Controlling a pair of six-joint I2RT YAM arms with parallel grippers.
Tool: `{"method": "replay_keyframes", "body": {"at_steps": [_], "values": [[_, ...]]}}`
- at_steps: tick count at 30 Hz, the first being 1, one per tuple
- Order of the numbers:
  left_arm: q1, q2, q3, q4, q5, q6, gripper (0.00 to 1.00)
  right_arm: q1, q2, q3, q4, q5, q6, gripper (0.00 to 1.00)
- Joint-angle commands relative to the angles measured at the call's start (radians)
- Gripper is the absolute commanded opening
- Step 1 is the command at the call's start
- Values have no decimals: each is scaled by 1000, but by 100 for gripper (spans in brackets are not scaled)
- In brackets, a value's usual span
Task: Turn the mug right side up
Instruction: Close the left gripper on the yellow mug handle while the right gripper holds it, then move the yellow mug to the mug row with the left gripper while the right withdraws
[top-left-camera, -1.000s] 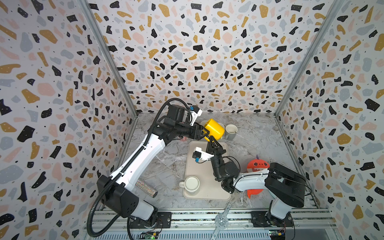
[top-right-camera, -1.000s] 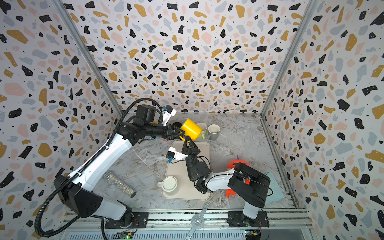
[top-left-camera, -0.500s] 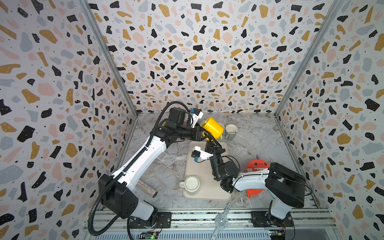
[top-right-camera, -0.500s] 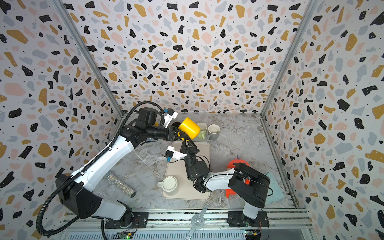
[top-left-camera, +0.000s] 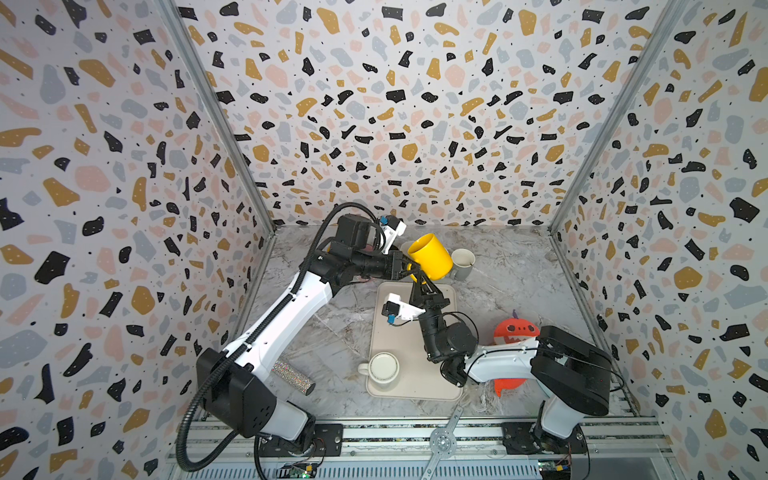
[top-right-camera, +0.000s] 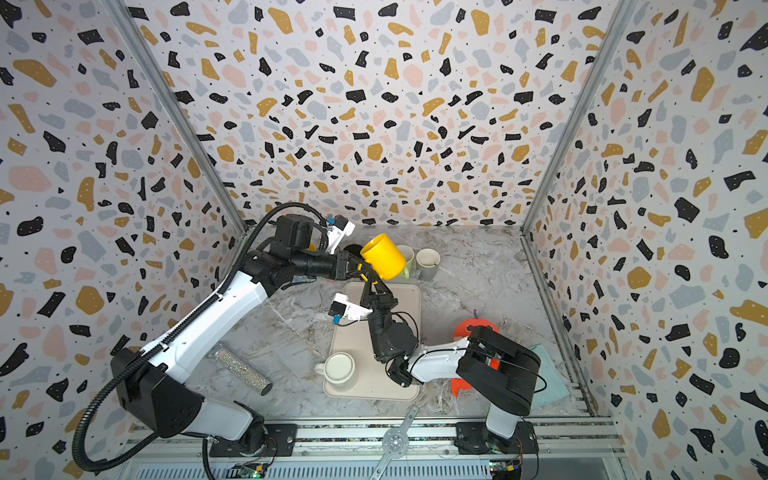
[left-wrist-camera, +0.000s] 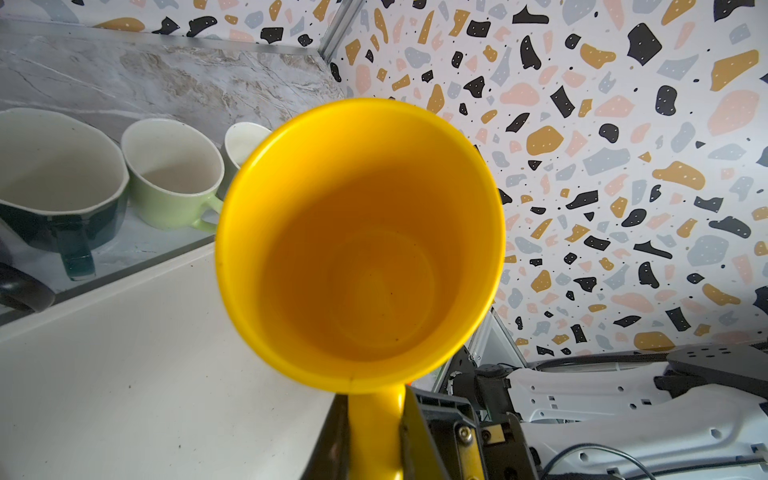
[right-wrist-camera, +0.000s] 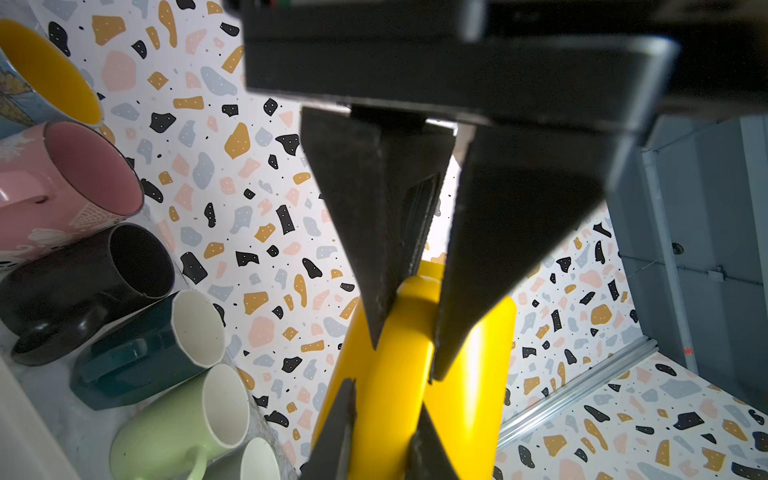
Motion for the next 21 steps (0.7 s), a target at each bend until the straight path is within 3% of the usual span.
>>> {"method": "replay_keyframes", "body": {"at_steps": [1,2,5,10,17,21], "values": [[8,3,-30,30,-44,37,0,15,-108,32,355,-30,15,0],[11,-1,-33,35,-49,37,0,17,-117,32,355,-24,20,3],[22,-6,-31,46,-64,37,0,23,-153,9,344,-16,33,25],[43,-9,-38,79,-74,25,0,38,-218,-24,249,7,72,48],[107,-16,-45,95,-129,26,0,61,-326,-50,105,69,150,59],[169,-33,-65,89,-180,35,0,75,-472,-51,-255,92,402,61]]}}
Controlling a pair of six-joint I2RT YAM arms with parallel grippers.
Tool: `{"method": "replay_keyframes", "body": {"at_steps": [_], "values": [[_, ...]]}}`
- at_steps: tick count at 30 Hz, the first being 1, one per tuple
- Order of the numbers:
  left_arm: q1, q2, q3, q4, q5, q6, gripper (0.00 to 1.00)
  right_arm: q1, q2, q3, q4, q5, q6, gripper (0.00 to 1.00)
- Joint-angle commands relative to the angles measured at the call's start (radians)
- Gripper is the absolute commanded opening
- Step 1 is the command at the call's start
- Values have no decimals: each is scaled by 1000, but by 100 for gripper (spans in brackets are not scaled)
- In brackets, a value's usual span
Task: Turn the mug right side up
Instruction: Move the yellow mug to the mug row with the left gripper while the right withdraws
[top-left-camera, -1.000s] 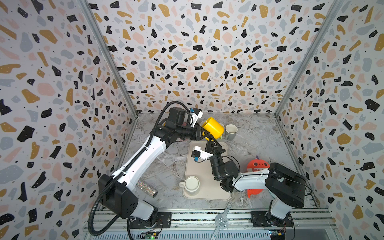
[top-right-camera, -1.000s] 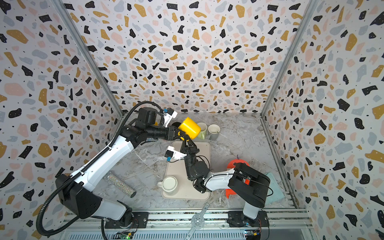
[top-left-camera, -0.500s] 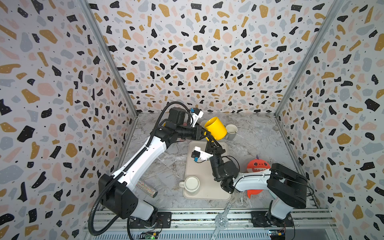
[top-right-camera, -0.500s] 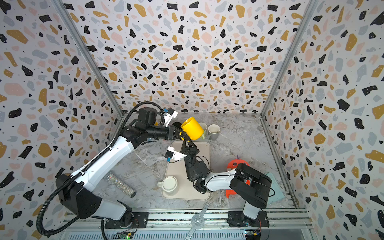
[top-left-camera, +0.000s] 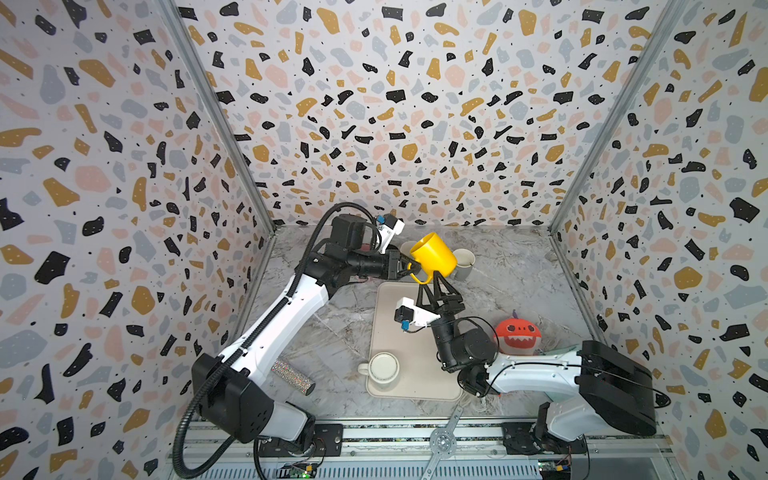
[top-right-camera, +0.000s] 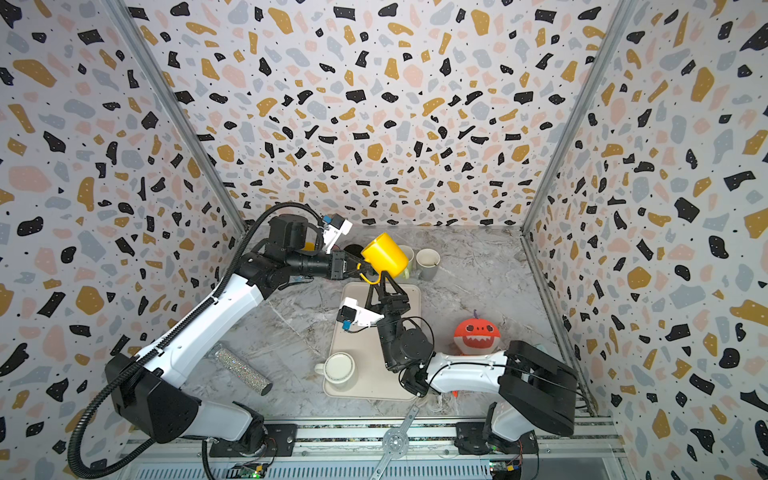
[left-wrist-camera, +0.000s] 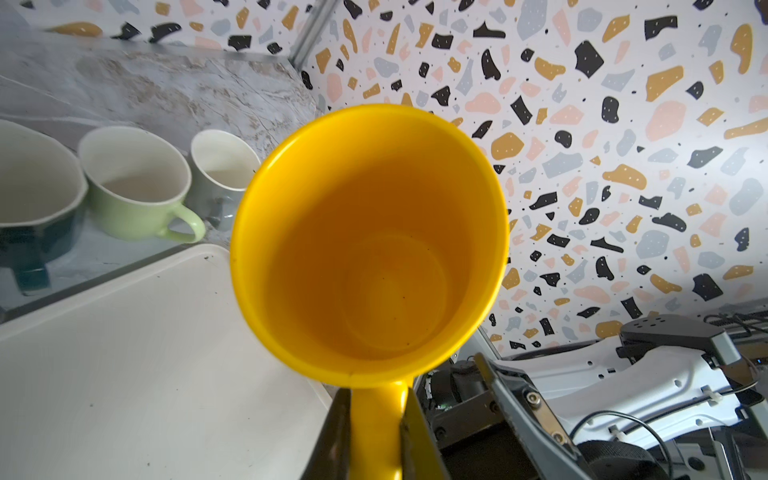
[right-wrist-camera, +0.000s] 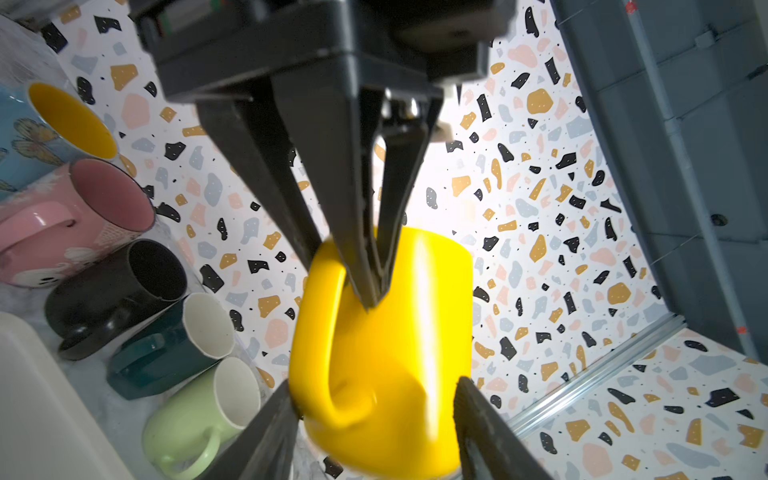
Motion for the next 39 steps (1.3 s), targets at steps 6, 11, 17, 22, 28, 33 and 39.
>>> {"method": "replay_keyframes", "body": {"at_steps": [6,11,17,22,28,33,39], "values": [[182,-45,-90,14,-355,67,0,11,-442,104,-618,-34,720,61],[237,-101,-158,24,-496,74,0,11,-514,143,-782,-40,844,61],[323,-193,-248,44,-683,67,0,-7,-521,170,-855,-70,919,62],[365,-279,-324,117,-882,47,0,-60,-508,188,-905,-127,982,63],[375,-258,-374,235,-956,39,0,-142,-507,196,-950,-217,1064,63],[380,-180,-406,354,-1009,23,0,-199,-513,201,-984,-279,1123,63],[385,-105,-435,497,-1050,21,0,-261,-532,188,-1001,-329,1172,64]]}}
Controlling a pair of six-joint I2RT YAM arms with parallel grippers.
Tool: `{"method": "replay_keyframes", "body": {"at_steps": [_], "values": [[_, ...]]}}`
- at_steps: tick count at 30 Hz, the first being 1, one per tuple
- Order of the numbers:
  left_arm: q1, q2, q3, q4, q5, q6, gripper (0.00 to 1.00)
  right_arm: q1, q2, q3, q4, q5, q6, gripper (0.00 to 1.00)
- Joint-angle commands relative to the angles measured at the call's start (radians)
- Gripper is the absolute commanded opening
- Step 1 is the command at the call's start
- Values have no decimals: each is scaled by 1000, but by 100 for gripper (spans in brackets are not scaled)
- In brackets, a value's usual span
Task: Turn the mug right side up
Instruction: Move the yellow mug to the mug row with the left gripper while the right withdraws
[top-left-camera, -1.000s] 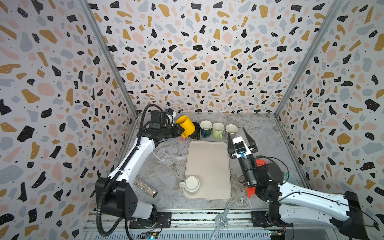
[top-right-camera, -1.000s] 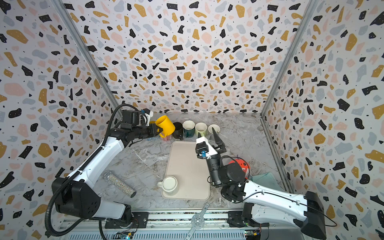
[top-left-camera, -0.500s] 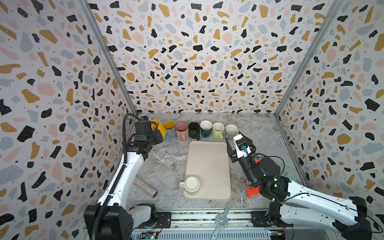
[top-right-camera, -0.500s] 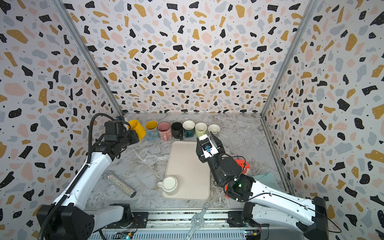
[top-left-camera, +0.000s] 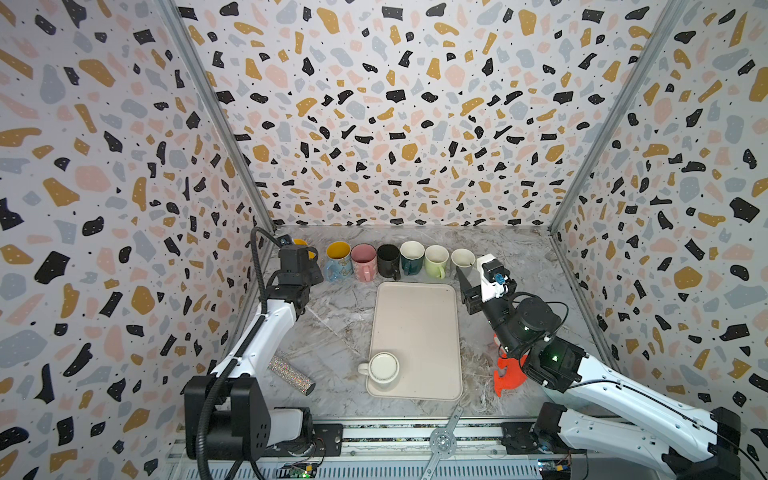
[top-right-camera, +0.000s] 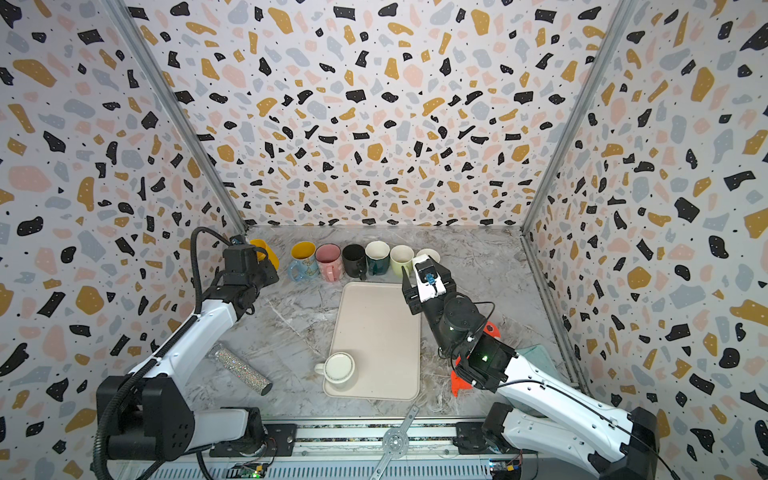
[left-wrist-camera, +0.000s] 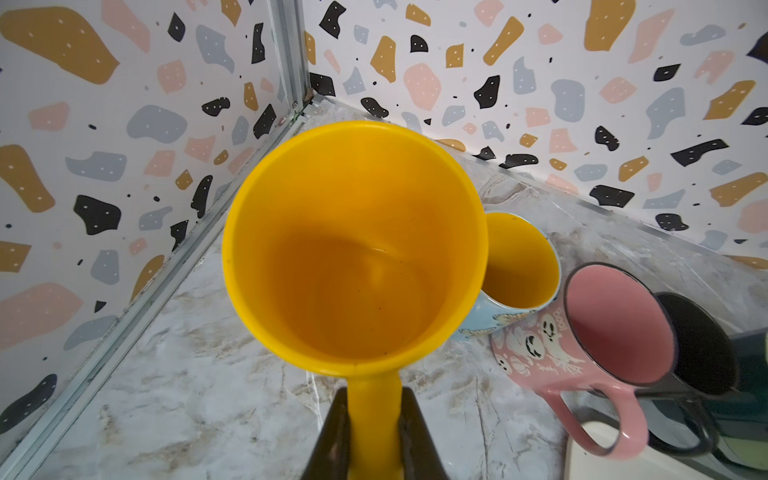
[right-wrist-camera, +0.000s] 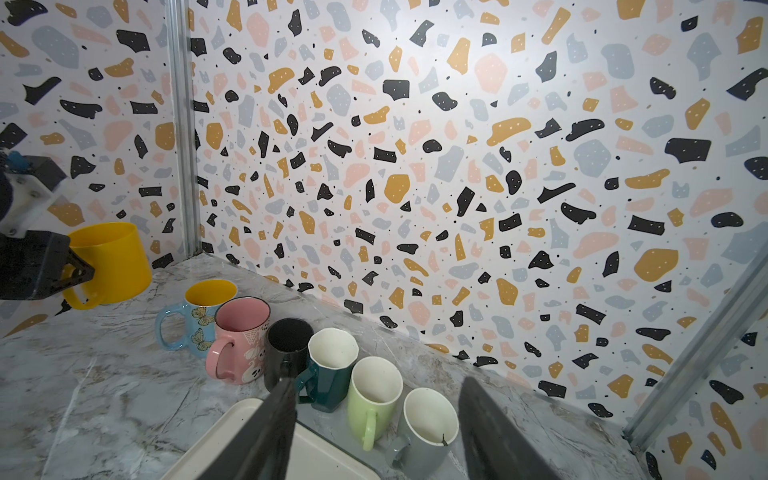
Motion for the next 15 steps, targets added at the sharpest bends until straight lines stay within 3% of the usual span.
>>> {"method": "replay_keyframes", "body": {"at_steps": [1,15], "values": [[10,13,12,240,-55,-4,0,-31,-28,34,-14,-50,61,64],[17,181,-31,337,14,-45,0,-76,-41,20,-34,-80,103,64]]}}
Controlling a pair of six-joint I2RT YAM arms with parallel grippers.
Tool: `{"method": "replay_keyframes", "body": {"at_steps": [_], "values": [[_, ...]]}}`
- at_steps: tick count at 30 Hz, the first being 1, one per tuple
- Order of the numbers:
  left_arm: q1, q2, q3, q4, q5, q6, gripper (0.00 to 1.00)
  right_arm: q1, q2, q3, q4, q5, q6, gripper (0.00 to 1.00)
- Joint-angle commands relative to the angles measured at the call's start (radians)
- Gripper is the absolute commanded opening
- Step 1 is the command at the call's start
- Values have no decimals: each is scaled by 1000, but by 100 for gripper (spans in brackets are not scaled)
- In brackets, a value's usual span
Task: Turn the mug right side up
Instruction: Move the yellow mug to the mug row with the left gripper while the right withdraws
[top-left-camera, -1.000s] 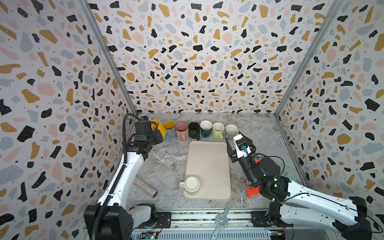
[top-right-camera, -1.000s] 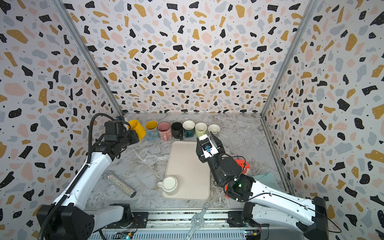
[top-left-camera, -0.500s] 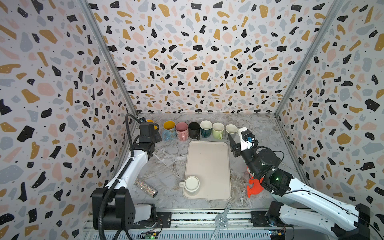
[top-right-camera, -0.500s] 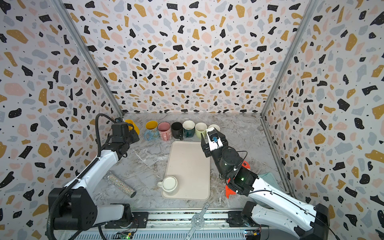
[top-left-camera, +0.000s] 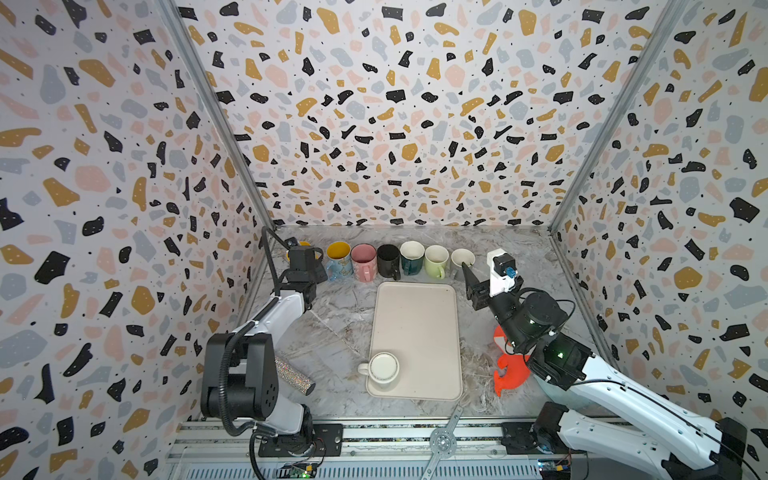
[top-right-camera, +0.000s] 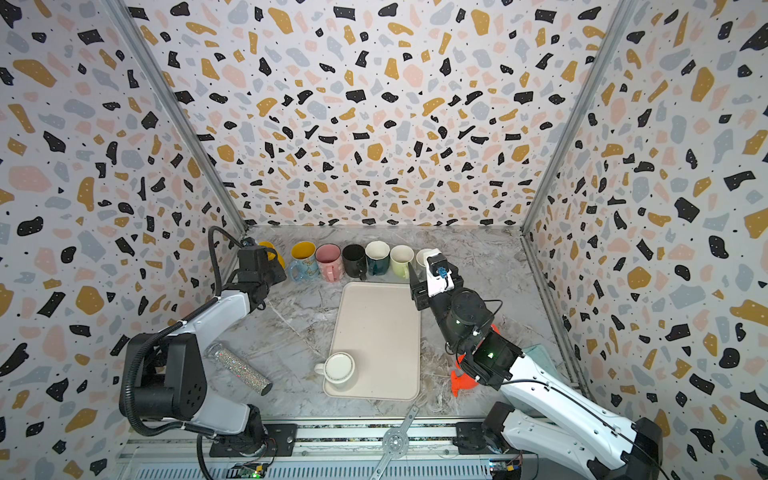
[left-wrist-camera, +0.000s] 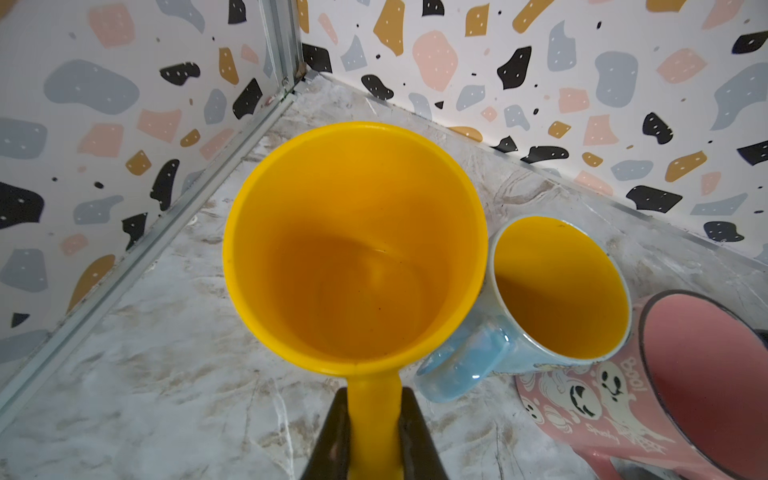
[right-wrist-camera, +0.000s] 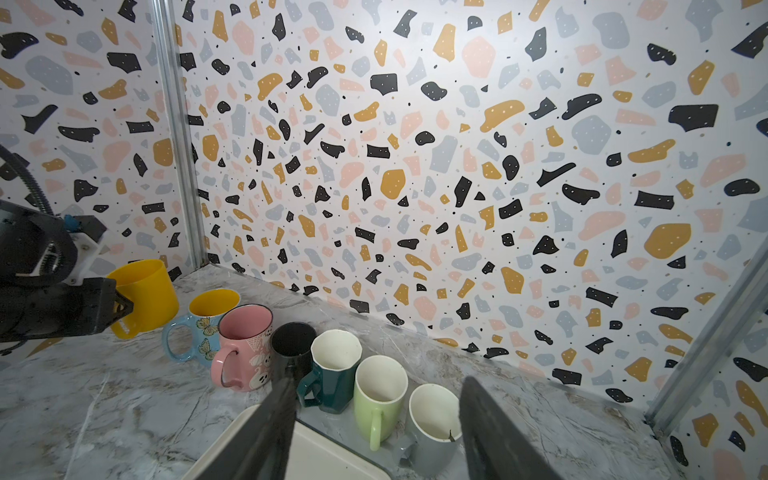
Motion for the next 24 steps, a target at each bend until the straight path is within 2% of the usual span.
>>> {"method": "replay_keyframes", "body": {"at_steps": [1,15,24], "values": [[6,-6,-11,149,0,-27,0,-8,-20,20,-10,-9,24,64],[7,7,-102,160,-50,-62,0,-13,-15,15,-16,-24,48,66],[6,36,-129,169,-21,-81,0,-14,-15,12,-19,-26,57,66]]}}
